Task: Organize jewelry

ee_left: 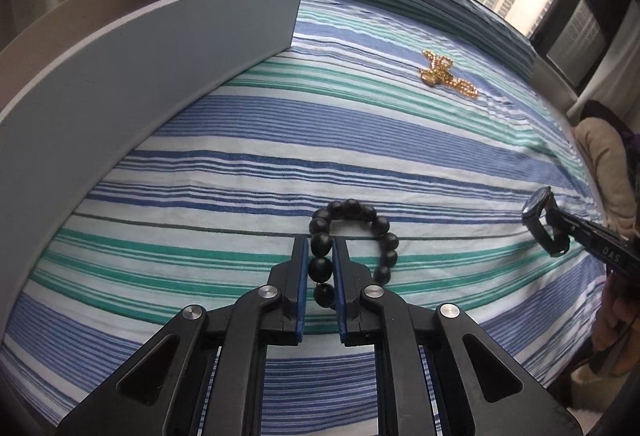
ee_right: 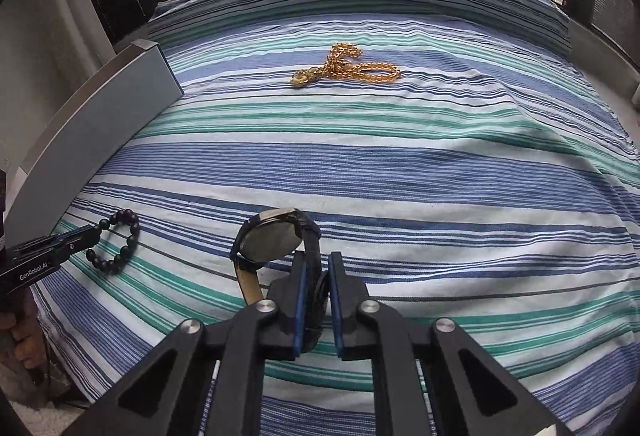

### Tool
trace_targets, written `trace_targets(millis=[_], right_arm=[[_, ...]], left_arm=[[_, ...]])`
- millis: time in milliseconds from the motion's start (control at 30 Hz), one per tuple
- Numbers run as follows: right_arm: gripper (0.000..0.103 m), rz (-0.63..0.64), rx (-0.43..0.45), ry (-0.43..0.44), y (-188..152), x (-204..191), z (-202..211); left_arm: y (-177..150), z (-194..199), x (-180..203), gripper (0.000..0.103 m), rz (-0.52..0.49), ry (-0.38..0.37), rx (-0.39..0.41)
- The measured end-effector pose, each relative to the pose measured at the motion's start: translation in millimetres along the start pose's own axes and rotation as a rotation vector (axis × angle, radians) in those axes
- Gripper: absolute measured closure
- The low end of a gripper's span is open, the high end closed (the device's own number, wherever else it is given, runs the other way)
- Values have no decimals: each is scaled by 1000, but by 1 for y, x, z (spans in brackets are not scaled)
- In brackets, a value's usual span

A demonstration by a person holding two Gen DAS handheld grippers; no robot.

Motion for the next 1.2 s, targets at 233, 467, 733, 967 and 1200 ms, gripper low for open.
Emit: trace_targets(millis=[233, 467, 733, 967, 1200], right_arm=[[92, -56, 35, 42, -9, 4, 25], [92, -39, 78, 65, -3, -9, 44], [92, 69, 126, 131, 41, -47, 53], [92, 243, 207, 245, 134, -122, 48], [92, 311, 215, 372, 243, -209, -2]], left_arm=[[1, 29, 4, 94, -15, -16, 50], [10, 78, 3, 94, -23, -32, 124], [57, 150, -33, 94, 56, -41, 205], [135, 176, -95, 94, 153, 68, 312], [202, 123, -156, 94, 241, 175, 297]])
Point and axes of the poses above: each gripper's, at about its wrist camera, not at the fingertips, and z roughly against the way its jaws point, x to its right, y to its top, the point moved 2 cm from there along -z, roughly the way its jaws point, and after that the axes turned 12 degrees about z, right-handed, at the moved point
